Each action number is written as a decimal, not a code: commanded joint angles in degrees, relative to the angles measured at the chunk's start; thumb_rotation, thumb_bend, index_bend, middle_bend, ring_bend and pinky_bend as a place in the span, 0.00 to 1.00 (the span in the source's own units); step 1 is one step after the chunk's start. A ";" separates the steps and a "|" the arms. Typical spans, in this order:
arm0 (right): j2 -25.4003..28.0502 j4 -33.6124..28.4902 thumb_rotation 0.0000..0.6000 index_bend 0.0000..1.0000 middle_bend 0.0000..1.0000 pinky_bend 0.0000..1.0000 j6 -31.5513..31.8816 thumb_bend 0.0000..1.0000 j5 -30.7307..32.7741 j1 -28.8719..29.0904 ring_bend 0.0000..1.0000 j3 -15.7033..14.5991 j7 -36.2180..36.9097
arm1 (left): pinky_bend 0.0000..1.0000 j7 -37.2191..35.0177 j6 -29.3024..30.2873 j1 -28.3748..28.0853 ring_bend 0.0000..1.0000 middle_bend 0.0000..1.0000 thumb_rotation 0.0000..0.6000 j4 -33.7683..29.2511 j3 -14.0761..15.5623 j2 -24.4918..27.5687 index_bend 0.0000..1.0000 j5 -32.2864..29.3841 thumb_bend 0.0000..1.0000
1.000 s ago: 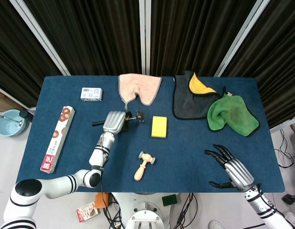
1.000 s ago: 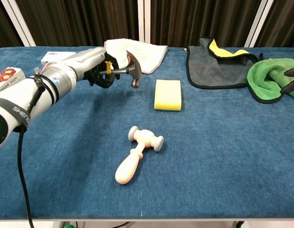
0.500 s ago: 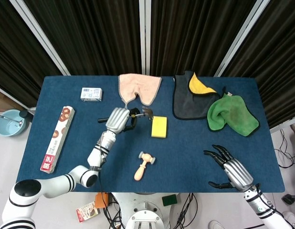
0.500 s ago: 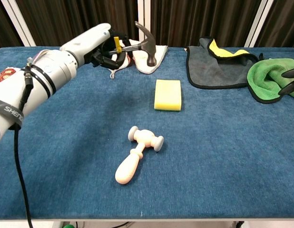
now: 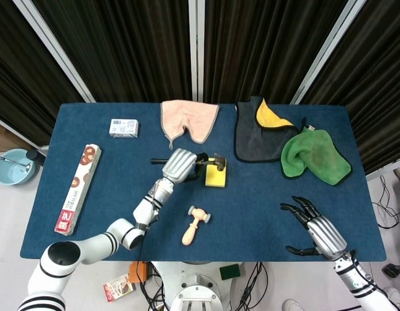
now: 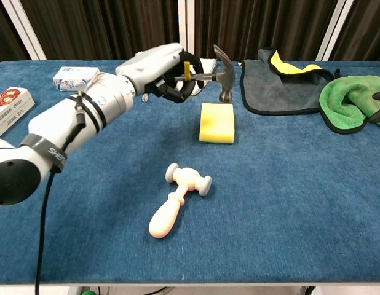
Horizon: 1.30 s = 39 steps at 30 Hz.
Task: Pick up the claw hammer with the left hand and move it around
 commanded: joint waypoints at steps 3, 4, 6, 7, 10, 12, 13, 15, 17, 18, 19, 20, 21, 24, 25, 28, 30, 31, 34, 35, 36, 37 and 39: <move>-0.23 0.35 1.00 0.13 0.19 0.06 -0.36 0.11 0.30 0.00 0.00 0.05 0.41 | 1.00 3.04 -2.86 -1.49 0.90 0.87 1.00 5.82 1.00 -2.88 0.86 0.06 1.00; -0.29 0.43 1.00 0.13 0.19 0.06 -0.47 0.11 0.34 0.02 0.00 0.05 0.47 | 1.00 3.53 -3.29 -1.56 0.90 0.87 1.00 6.63 1.25 -3.25 0.86 0.06 1.00; -0.39 0.58 1.00 0.13 0.19 0.06 -0.64 0.11 0.44 0.06 0.00 0.08 0.64 | 1.00 4.23 -4.46 -1.56 0.90 0.87 1.00 7.86 1.69 -3.94 0.86 -0.16 1.00; -0.41 0.62 1.00 0.13 0.19 0.06 -0.67 0.11 0.47 0.07 0.00 0.10 0.72 | 1.00 4.47 -4.76 -1.56 0.91 0.88 1.00 8.28 1.84 -4.17 0.86 -0.19 1.00; -0.34 0.64 1.00 0.13 0.19 0.06 -0.63 0.11 0.45 0.08 0.00 0.19 0.65 | 1.00 5.55 -5.36 -1.54 0.91 0.88 1.00 9.05 2.24 -4.40 0.86 -0.15 1.00; -0.22 0.48 1.00 0.13 0.19 0.06 -0.48 0.11 0.34 0.07 0.00 0.25 0.54 | 1.00 5.07 -4.60 -1.31 0.91 0.88 1.00 8.10 1.78 -4.05 0.86 -0.34 1.00; -0.19 0.43 1.00 0.13 0.19 0.06 -0.37 0.11 0.26 0.05 0.00 0.27 0.49 | 1.00 4.03 -3.89 -1.07 0.91 0.88 1.00 7.06 1.21 -3.73 0.86 -0.60 1.00; -0.17 0.36 1.00 0.13 0.19 0.06 -0.06 0.11 0.09 -0.01 0.00 0.33 0.48 | 1.00 0.95 -1.66 -0.45 0.91 0.88 1.00 4.15 -0.38 -2.72 0.87 -1.12 1.00; -0.19 0.37 1.00 0.13 0.19 0.06 0.15 0.11 -0.05 -0.06 0.00 0.36 0.47 | 1.00 -0.95 0.15 0.05 0.91 0.89 1.00 1.77 -1.25 -1.46 0.87 -1.06 1.00; -0.20 0.40 1.00 0.13 0.19 0.06 0.21 0.11 -0.09 -0.08 0.00 0.37 0.48 | 1.00 -1.76 1.00 0.37 0.91 0.89 1.00 0.23 -1.60 -0.54 0.87 -0.98 1.00; -0.20 0.41 1.00 0.13 0.19 0.06 0.22 0.11 -0.11 -0.08 0.00 0.37 0.50 | 1.00 -2.27 1.38 0.63 0.91 0.89 1.00 -0.96 -1.81 0.15 0.87 -1.01 1.00; -0.22 0.44 1.00 0.13 0.19 0.06 0.20 0.11 -0.12 -0.08 0.00 0.37 0.54 | 1.00 -2.61 1.58 0.96 0.91 0.89 1.00 -2.43 -1.96 1.02 0.87 -1.11 1.00; -0.25 0.48 1.00 0.13 0.19 0.06 0.18 0.11 -0.13 -0.08 0.00 0.36 0.56 | 1.00 -2.60 1.60 1.16 0.91 0.89 1.00 -3.26 -1.96 1.55 0.87 -1.17 1.00; -0.42 0.67 1.00 0.13 0.19 0.06 0.10 0.11 -0.16 -0.05 0.00 0.36 0.73 | 1.00 -1.08 0.96 1.54 0.91 0.89 1.00 -3.91 -1.36 2.21 0.87 -1.34 1.00; -0.48 0.75 1.00 0.13 0.19 0.06 0.07 0.11 -0.14 -0.05 0.00 0.36 0.78 | 1.00 -0.53 0.51 1.57 0.91 0.89 1.00 -3.67 -1.14 2.06 0.87 -1.52 1.00; -0.56 0.93 1.00 0.13 0.19 0.06 -0.13 0.11 0.07 -0.06 0.00 0.36 0.94 | 1.00 0.87 -1.31 1.44 0.91 0.89 1.00 -1.82 -0.53 0.69 0.87 -2.27 1.00; -0.52 1.01 1.00 0.13 0.19 0.06 -0.17 0.11 0.22 -0.10 0.00 0.37 0.96 | 1.00 2.06 -2.61 1.13 0.91 0.89 1.00 0.38 0.12 -0.65 0.87 -2.42 1.00; -0.48 1.01 1.00 0.13 0.19 0.06 -0.14 0.11 0.27 -0.14 0.00 0.37 1.00 | 1.00 2.53 -3.23 0.99 0.91 0.89 1.00 1.40 0.31 -1.29 0.87 -2.59 1.00; -0.40 1.04 1.00 0.13 0.19 0.06 -0.03 0.11 0.33 -0.24 0.00 0.38 1.08 | 1.00 3.36 -5.27 0.53 0.91 0.89 1.00 4.22 0.75 -3.05 0.87 -3.04 1.00; -0.38 1.05 1.00 0.13 0.19 0.06 0.01 0.11 0.32 -0.27 0.00 0.36 1.15 | 1.00 3.43 -5.68 0.43 0.91 0.89 1.00 4.86 0.78 -3.44 0.87 -3.15 1.00; -0.35 1.10 1.00 0.13 0.19 0.06 0.10 0.11 0.32 -0.34 0.00 0.32 1.22 | 1.00 3.58 -6.01 0.33 0.91 0.89 1.00 5.57 0.79 -3.81 0.87 -3.23 1.00; -0.33 1.14 1.00 0.13 0.19 0.06 0.16 0.11 0.37 -0.40 0.00 0.33 1.24 | 1.00 3.50 -6.04 0.28 0.91 0.89 1.00 5.83 0.73 -3.94 0.87 -3.23 1.00; -0.27 1.21 1.00 0.13 0.19 0.06 0.33 0.11 0.42 -0.51 0.00 0.35 1.32 | 1.00 2.53 -5.21 0.38 0.91 0.89 1.00 5.44 0.20 -3.68 0.87 -3.19 1.00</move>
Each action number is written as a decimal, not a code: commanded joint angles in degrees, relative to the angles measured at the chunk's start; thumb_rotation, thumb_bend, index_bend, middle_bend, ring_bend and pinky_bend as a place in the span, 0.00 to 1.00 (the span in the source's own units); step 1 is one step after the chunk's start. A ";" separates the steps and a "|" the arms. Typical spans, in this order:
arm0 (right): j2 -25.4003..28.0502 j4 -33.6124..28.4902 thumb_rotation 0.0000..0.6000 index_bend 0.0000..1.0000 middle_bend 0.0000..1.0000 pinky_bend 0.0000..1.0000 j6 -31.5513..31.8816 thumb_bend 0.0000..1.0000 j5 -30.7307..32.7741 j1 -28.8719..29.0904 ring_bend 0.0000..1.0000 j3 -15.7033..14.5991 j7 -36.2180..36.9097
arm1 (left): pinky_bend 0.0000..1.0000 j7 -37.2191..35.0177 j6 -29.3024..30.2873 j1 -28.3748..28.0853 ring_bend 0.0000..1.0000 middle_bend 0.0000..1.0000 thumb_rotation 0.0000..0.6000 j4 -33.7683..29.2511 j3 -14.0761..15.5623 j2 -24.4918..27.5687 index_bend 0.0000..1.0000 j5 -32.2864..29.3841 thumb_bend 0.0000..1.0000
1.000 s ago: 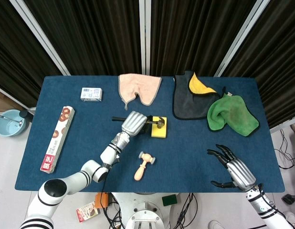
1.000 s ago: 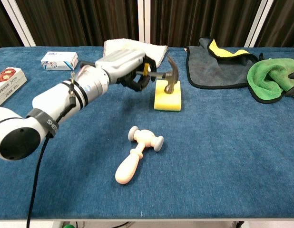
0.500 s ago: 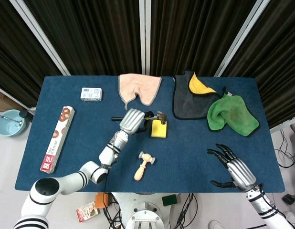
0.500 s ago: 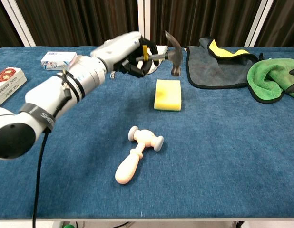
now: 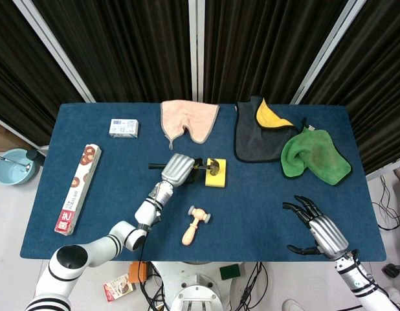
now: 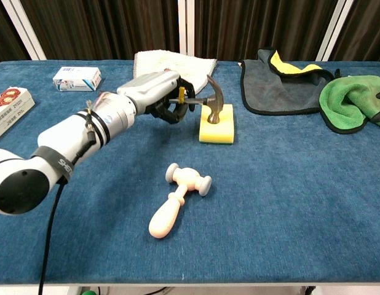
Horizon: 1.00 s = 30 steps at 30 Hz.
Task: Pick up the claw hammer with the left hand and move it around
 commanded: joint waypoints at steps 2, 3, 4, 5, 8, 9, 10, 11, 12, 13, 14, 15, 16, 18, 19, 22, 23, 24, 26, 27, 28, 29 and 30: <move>0.09 0.04 1.00 0.13 0.19 0.06 0.35 0.11 0.00 -0.13 0.00 0.11 0.10 | 1.00 -1.38 1.68 0.12 0.91 0.89 1.00 -1.31 -0.76 0.89 0.87 0.21 1.00; 0.10 0.04 1.00 0.13 0.19 0.06 0.51 0.11 -0.09 -0.14 0.00 0.16 0.14 | 1.00 -1.77 2.51 0.29 0.91 0.89 1.00 -2.32 -1.03 1.56 0.87 0.38 1.00; 0.10 0.04 1.00 0.13 0.19 0.06 0.64 0.11 -0.18 -0.14 0.00 0.21 0.16 | 1.00 -2.09 3.24 0.46 0.91 0.89 1.00 -3.23 -1.27 2.14 0.87 0.52 1.00; 0.09 0.02 1.00 0.13 0.19 0.06 0.76 0.11 -0.30 -0.12 0.00 0.27 0.14 | 1.00 -2.54 4.37 0.75 0.91 0.89 1.00 -4.57 -1.61 2.97 0.87 0.74 1.00; 0.13 -0.06 1.00 0.13 0.19 0.06 0.87 0.11 -0.51 -0.08 0.00 0.31 0.01 | 1.00 -3.63 7.67 1.85 0.91 0.89 1.00 -7.56 -2.47 4.93 0.87 1.18 1.00; 0.14 -0.07 1.00 0.13 0.19 0.06 0.84 0.11 -0.52 -0.06 0.00 0.31 -0.01 | 1.00 -3.91 8.53 2.26 0.91 0.89 1.00 -8.18 -2.73 5.42 0.87 1.15 1.00; 0.15 -0.06 1.00 0.13 0.19 0.06 0.78 0.11 -0.51 -0.04 0.00 0.31 0.00 | 1.00 -4.03 9.12 2.65 0.91 0.89 1.00 -8.57 -2.98 5.85 0.87 0.98 1.00; 0.14 -0.07 1.00 0.13 0.19 0.06 0.66 0.11 -0.47 -0.01 0.00 0.30 0.02 | 1.00 -3.97 9.54 3.06 0.91 0.89 1.00 -8.71 -3.17 6.21 0.87 0.72 1.00; 0.11 -0.05 1.00 0.13 0.19 0.06 0.49 0.11 -0.43 0.05 0.00 0.28 0.08 | 1.00 -3.68 9.94 3.59 0.90 0.88 1.00 -8.55 -3.45 6.46 0.87 0.20 1.00; 0.07 -0.02 1.00 0.13 0.19 0.06 0.41 0.11 -0.45 0.09 0.00 0.27 0.14 | 0.99 -3.44 9.98 3.96 0.89 0.87 1.00 -8.27 -3.53 6.54 0.86 -0.21 1.00; -0.01 0.06 1.00 0.13 0.19 0.06 0.34 0.11 -0.50 0.13 0.00 0.25 0.21 | 0.96 -3.08 9.49 4.49 0.87 0.86 1.00 -7.66 -3.43 6.69 0.84 -0.85 1.00; -0.08 0.12 1.00 0.13 0.19 0.06 0.30 0.11 -0.52 0.16 0.00 0.25 0.26 | 0.94 -2.68 8.88 4.87 0.84 0.84 1.00 -7.11 -3.30 6.77 0.82 -1.41 1.00; -0.14 0.19 1.00 0.13 0.19 0.06 0.26 0.11 -0.53 0.18 0.00 0.24 0.30 | 0.91 -2.19 8.22 5.21 0.81 0.82 1.00 -6.46 -3.14 6.81 0.80 -1.93 1.00; -0.23 0.32 1.00 0.13 0.19 0.06 0.24 0.11 -0.54 0.19 0.00 0.23 0.41 | 0.82 -0.65 6.11 5.88 0.75 0.79 1.00 -4.77 -2.53 6.88 0.76 -3.11 1.00; -0.25 0.36 1.00 0.13 0.19 0.06 0.23 0.11 -0.52 0.18 0.00 0.23 0.46 | 0.77 0.09 5.08 6.13 0.72 0.77 1.00 -4.18 -2.29 6.90 0.74 -3.66 1.00; -0.29 0.46 1.00 0.13 0.19 0.06 0.21 0.11 -0.49 0.17 0.00 0.21 0.54 | 0.67 1.57 2.42 6.73 0.62 0.69 1.00 -3.57 -1.89 7.21 0.65 -5.06 0.99; -0.29 0.47 1.00 0.13 0.19 0.06 0.19 0.11 -0.49 0.18 0.00 0.20 0.53 | 0.63 2.10 1.21 6.98 0.57 0.65 1.00 -3.74 -1.76 7.54 0.59 -5.66 0.98; -0.25 0.42 1.00 0.13 0.19 0.06 0.21 0.11 -0.52 0.17 0.00 0.18 0.49 | 0.61 2.70 0.44 7.25 0.54 0.62 1.00 -4.09 -1.71 7.94 0.56 -6.18 0.97; -0.20 0.34 1.00 0.13 0.19 0.06 0.35 0.11 -0.61 0.12 0.00 0.16 0.38 | 0.55 3.61 -0.84 7.64 0.45 0.54 1.00 -5.61 -1.32 9.16 0.49 -6.54 0.94; -0.18 0.31 1.00 0.13 0.19 0.06 0.45 0.11 -0.64 0.07 0.00 0.15 0.34 | 0.50 4.18 -1.17 7.81 0.40 0.49 1.00 -6.39 -1.22 9.75 0.43 -6.71 0.89; -0.13 0.26 1.00 0.13 0.19 0.06 0.54 0.11 -0.66 0.02 0.00 0.14 0.30 | 0.43 4.87 -1.24 8.09 0.33 0.42 1.00 -7.53 -1.17 10.47 0.35 -6.89 0.82; -0.09 0.22 1.00 0.13 0.19 0.06 0.62 0.11 -0.67 -0.03 0.00 0.13 0.27 | 0.40 5.17 -1.05 8.35 0.29 0.38 1.00 -8.43 -1.22 10.96 0.30 -7.00 0.77; -0.07 0.19 1.00 0.13 0.19 0.06 0.70 0.11 -0.68 -0.07 0.00 0.13 0.25 | 0.35 5.30 -0.81 8.63 0.25 0.33 1.00 -9.34 -1.29 11.41 0.25 -7.12 0.69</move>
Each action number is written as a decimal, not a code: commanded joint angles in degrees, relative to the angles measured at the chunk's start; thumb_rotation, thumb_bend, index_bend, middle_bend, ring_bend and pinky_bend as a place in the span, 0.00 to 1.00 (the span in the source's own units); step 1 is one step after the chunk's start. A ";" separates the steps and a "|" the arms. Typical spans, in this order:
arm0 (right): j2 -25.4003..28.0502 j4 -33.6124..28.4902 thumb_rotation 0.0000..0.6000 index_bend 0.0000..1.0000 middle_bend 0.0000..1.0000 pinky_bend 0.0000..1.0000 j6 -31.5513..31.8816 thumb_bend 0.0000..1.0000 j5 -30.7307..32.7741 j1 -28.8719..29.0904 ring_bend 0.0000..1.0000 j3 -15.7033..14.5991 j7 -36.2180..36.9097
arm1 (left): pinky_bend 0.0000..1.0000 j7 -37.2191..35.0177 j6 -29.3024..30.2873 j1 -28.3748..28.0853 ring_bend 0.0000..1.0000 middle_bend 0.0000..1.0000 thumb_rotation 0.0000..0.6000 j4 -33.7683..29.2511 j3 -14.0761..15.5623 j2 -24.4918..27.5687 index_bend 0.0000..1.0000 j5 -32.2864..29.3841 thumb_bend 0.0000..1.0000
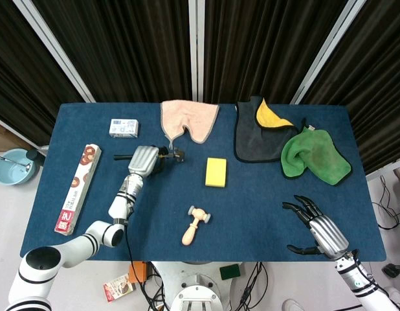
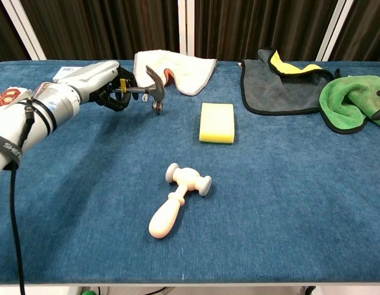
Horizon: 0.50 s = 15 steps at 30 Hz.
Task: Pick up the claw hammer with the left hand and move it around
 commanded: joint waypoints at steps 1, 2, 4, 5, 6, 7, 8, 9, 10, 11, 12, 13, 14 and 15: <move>0.05 -0.06 1.00 0.13 0.19 0.06 0.14 0.11 -0.03 -0.09 0.00 -0.02 -0.04 | 0.31 1.28 0.10 1.21 0.21 0.29 0.99 -3.49 0.10 2.16 0.20 -0.75 0.61; 0.06 -0.08 1.00 0.13 0.19 0.06 0.19 0.11 -0.06 -0.13 0.00 -0.06 -0.06 | 0.27 1.59 0.54 1.56 0.17 0.24 0.93 -4.52 -0.01 2.71 0.16 -0.88 0.55; 0.05 -0.09 1.00 0.13 0.19 0.06 0.28 0.11 -0.15 -0.18 0.00 -0.09 -0.11 | 0.22 2.20 1.08 2.04 0.12 0.19 0.79 -5.96 -0.07 3.47 0.11 -1.07 0.48; 0.04 -0.08 1.00 0.13 0.19 0.06 0.33 0.11 -0.20 -0.20 0.00 -0.10 -0.14 | 0.21 2.78 1.31 2.32 0.11 0.17 0.70 -6.79 -0.14 3.93 0.10 -1.33 0.46; 0.04 -0.09 1.00 0.13 0.19 0.06 0.36 0.11 -0.23 -0.22 0.00 -0.11 -0.16 | 0.20 3.38 1.39 2.51 0.10 0.16 0.65 -7.40 -0.16 4.29 0.09 -1.57 0.45; 0.05 -0.11 1.00 0.13 0.19 0.06 0.38 0.11 -0.26 -0.22 0.00 -0.11 -0.17 | 0.19 3.93 1.36 2.70 0.09 0.14 0.59 -8.12 -0.15 4.73 0.07 -1.80 0.45; 0.08 -0.15 1.00 0.13 0.19 0.06 0.42 0.11 -0.32 -0.23 0.00 -0.14 -0.21 | 0.19 4.36 1.54 2.93 0.08 0.13 0.56 -8.91 -0.18 5.19 0.06 -1.98 0.44; 0.14 -0.20 1.00 0.13 0.19 0.06 0.53 0.11 -0.40 -0.27 0.00 -0.16 -0.30 | 0.19 4.74 2.02 3.32 0.08 0.12 0.55 -10.05 -0.24 5.86 0.06 -2.10 0.44; 0.20 -0.25 1.00 0.13 0.19 0.06 0.65 0.11 -0.45 -0.34 0.00 -0.17 -0.38 | 0.19 4.84 2.59 3.68 0.08 0.12 0.54 -11.01 -0.31 6.43 0.05 -2.08 0.44; 0.28 -0.30 1.00 0.13 0.19 0.06 0.84 0.11 -0.48 -0.45 0.00 -0.20 -0.47 | 0.19 4.66 3.77 4.31 0.08 0.12 0.54 -12.40 -0.52 7.25 0.05 -1.99 0.43; 0.37 -0.34 1.00 0.13 0.19 0.06 0.97 0.11 -0.48 -0.54 0.00 -0.22 -0.52 | 0.19 4.33 4.77 4.86 0.08 0.12 0.55 -13.57 -0.71 7.97 0.04 -1.84 0.43; 0.50 -0.38 1.00 0.13 0.19 0.06 1.11 0.11 -0.46 -0.65 0.00 -0.25 -0.60 | 0.19 4.01 5.52 5.43 0.08 0.12 0.58 -14.94 -0.79 8.96 0.04 -1.69 0.43; 0.72 -0.44 1.00 0.13 0.19 0.06 1.28 0.11 -0.39 -0.82 0.00 -0.29 -0.75 | 0.19 4.06 6.07 6.25 0.08 0.12 0.71 -17.10 -0.76 10.79 0.05 -1.70 0.42; 0.94 -0.51 1.00 0.13 0.19 0.06 1.43 0.11 -0.31 -0.97 0.00 -0.32 -0.92 | 0.19 4.73 6.27 6.88 0.08 0.12 0.80 -18.94 -0.74 12.50 0.05 -2.02 0.42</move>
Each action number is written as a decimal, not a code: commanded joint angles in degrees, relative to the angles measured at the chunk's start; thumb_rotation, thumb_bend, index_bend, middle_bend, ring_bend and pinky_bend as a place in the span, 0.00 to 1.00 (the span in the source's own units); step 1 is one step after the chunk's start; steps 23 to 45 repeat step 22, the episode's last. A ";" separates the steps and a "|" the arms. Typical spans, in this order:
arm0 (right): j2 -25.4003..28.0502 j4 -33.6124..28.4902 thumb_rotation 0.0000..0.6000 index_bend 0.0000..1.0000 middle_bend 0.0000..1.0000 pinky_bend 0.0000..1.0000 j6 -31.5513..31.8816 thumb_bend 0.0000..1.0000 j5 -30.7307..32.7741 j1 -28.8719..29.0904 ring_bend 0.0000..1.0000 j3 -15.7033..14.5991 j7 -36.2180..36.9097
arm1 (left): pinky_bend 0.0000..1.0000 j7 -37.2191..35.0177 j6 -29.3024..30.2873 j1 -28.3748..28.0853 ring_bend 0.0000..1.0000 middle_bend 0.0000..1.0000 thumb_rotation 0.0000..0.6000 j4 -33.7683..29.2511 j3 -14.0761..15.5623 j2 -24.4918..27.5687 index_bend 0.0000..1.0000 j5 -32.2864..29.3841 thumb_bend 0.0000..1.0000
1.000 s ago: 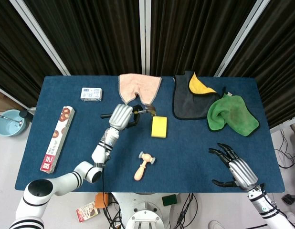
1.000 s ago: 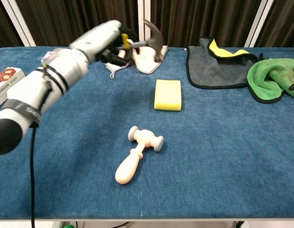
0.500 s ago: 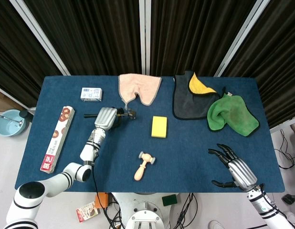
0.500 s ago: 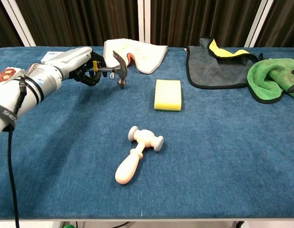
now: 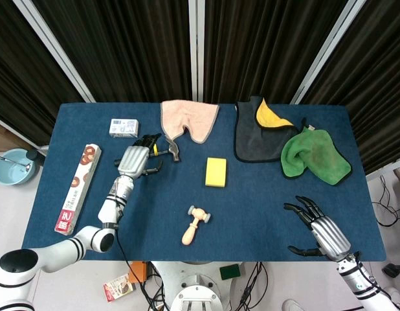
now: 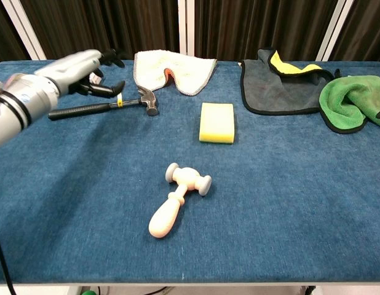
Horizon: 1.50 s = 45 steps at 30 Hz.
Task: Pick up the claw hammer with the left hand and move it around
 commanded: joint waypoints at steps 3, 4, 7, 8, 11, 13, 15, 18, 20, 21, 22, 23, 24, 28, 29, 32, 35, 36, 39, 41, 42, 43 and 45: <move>1.50 -0.47 1.00 0.13 0.19 0.06 1.09 0.11 0.81 -1.04 0.00 0.03 -1.19 | 0.18 6.58 3.59 4.77 0.08 0.13 1.00 -11.63 0.34 11.32 0.08 -1.69 0.43; 1.90 -0.55 1.00 0.13 0.19 0.06 1.62 0.11 1.21 -1.42 0.00 0.20 -1.50 | 0.17 8.48 4.69 5.74 0.08 0.13 1.00 -13.63 0.51 13.27 0.08 -2.17 0.43; 3.22 -0.22 1.00 0.13 0.19 0.06 3.38 0.11 3.64 -3.13 0.00 1.16 -3.53 | 0.15 13.61 9.92 9.69 0.08 0.13 1.00 -18.87 1.57 18.58 0.09 -2.96 0.43; 3.52 -0.02 1.00 0.13 0.19 0.06 3.85 0.11 4.64 -3.74 0.00 1.55 -4.45 | 0.15 15.04 11.72 10.95 0.08 0.13 1.00 -19.86 2.07 19.83 0.09 -2.92 0.43; 4.53 0.31 1.00 0.13 0.19 0.06 5.29 0.11 7.68 -5.67 0.00 2.63 -5.91 | 0.14 17.57 16.85 15.74 0.08 0.13 1.00 -23.48 4.64 24.60 0.11 -2.09 0.43; 4.97 0.70 1.00 0.13 0.19 0.06 6.09 0.11 8.89 -6.57 0.00 3.16 -5.46 | 0.14 16.95 19.90 18.89 0.08 0.13 1.00 -25.70 6.51 27.33 0.12 -0.59 0.43; 5.14 1.19 1.00 0.13 0.19 0.06 6.45 0.11 9.74 -7.15 0.00 3.57 -5.09 | 0.13 15.40 22.38 21.55 0.08 0.13 1.00 -27.54 8.20 29.35 0.12 1.12 0.43; 5.06 1.96 1.00 0.13 0.19 0.06 6.41 0.11 10.96 -7.74 0.00 4.24 -4.67 | 0.13 13.04 26.28 25.69 0.08 0.13 1.00 -30.56 10.89 32.21 0.12 3.98 0.43; 4.92 2.31 1.00 0.13 0.19 0.06 6.08 0.11 11.57 -7.87 0.00 4.68 -4.12 | 0.13 12.22 28.69 28.12 0.08 0.13 1.00 -32.56 12.64 33.87 0.12 6.03 0.43; 4.87 2.44 1.00 0.13 0.19 0.06 5.83 0.11 11.75 -7.84 0.00 4.84 -3.86 | 0.13 11.92 29.59 29.08 0.08 0.13 1.00 -33.39 13.36 34.55 0.12 6.88 0.43; 4.81 2.54 1.00 0.13 0.19 0.06 5.53 0.11 11.83 -7.76 0.00 4.97 -3.58 | 0.13 11.68 30.38 29.99 0.08 0.13 1.00 -34.27 14.05 35.26 0.12 7.65 0.43; 4.81 2.54 1.00 0.13 0.19 0.06 5.53 0.11 11.83 -7.76 0.00 4.97 -3.58 | 0.13 11.68 30.38 29.99 0.08 0.13 1.00 -34.27 14.05 35.26 0.12 7.65 0.43; 4.81 2.54 1.00 0.13 0.19 0.06 5.53 0.11 11.83 -7.76 0.00 4.97 -3.58 | 0.13 11.68 30.38 29.99 0.08 0.13 1.00 -34.27 14.05 35.26 0.12 7.65 0.43; 4.81 2.54 1.00 0.13 0.19 0.06 5.53 0.11 11.83 -7.76 0.00 4.97 -3.58 | 0.13 11.68 30.38 29.99 0.08 0.13 1.00 -34.27 14.05 35.26 0.12 7.65 0.43; 4.81 2.54 1.00 0.13 0.19 0.06 5.53 0.11 11.83 -7.76 0.00 4.97 -3.58 | 0.13 11.68 30.38 29.99 0.08 0.13 1.00 -34.27 14.05 35.26 0.12 7.65 0.43; 4.81 2.54 1.00 0.13 0.19 0.06 5.53 0.11 11.83 -7.76 0.00 4.97 -3.58 | 0.13 11.68 30.38 29.99 0.08 0.13 1.00 -34.27 14.05 35.26 0.12 7.65 0.43; 4.81 2.54 1.00 0.13 0.19 0.06 5.53 0.11 11.83 -7.76 0.00 4.97 -3.58 | 0.13 11.68 30.38 29.99 0.08 0.13 1.00 -34.27 14.05 35.26 0.12 7.65 0.43; 4.81 2.54 1.00 0.13 0.19 0.06 5.53 0.11 11.83 -7.76 0.00 4.97 -3.58 | 0.13 11.68 30.38 29.99 0.08 0.13 1.00 -34.27 14.05 35.26 0.12 7.65 0.43; 4.81 2.54 1.00 0.13 0.19 0.06 5.53 0.11 11.83 -7.76 0.00 4.97 -3.58 | 0.13 11.68 30.38 29.99 0.08 0.13 1.00 -34.27 14.05 35.26 0.12 7.65 0.43; 4.81 2.54 1.00 0.13 0.19 0.06 5.53 0.11 11.83 -7.76 0.00 4.97 -3.58 | 0.13 11.68 30.38 29.99 0.08 0.13 1.00 -34.27 14.05 35.26 0.12 7.65 0.43; 4.81 2.54 1.00 0.13 0.19 0.06 5.53 0.11 11.83 -7.76 0.00 4.97 -3.58 | 0.13 11.68 30.38 29.99 0.08 0.13 1.00 -34.27 14.05 35.26 0.12 7.65 0.43; 4.81 2.54 1.00 0.13 0.19 0.06 5.53 0.11 11.83 -7.76 0.00 4.97 -3.58 | 0.13 11.68 30.38 29.99 0.08 0.13 1.00 -34.27 14.05 35.26 0.12 7.65 0.43; 4.81 2.54 1.00 0.13 0.19 0.06 5.53 0.11 11.83 -7.76 0.00 4.97 -3.58 | 0.13 11.68 30.38 29.99 0.08 0.13 1.00 -34.27 14.05 35.26 0.12 7.65 0.43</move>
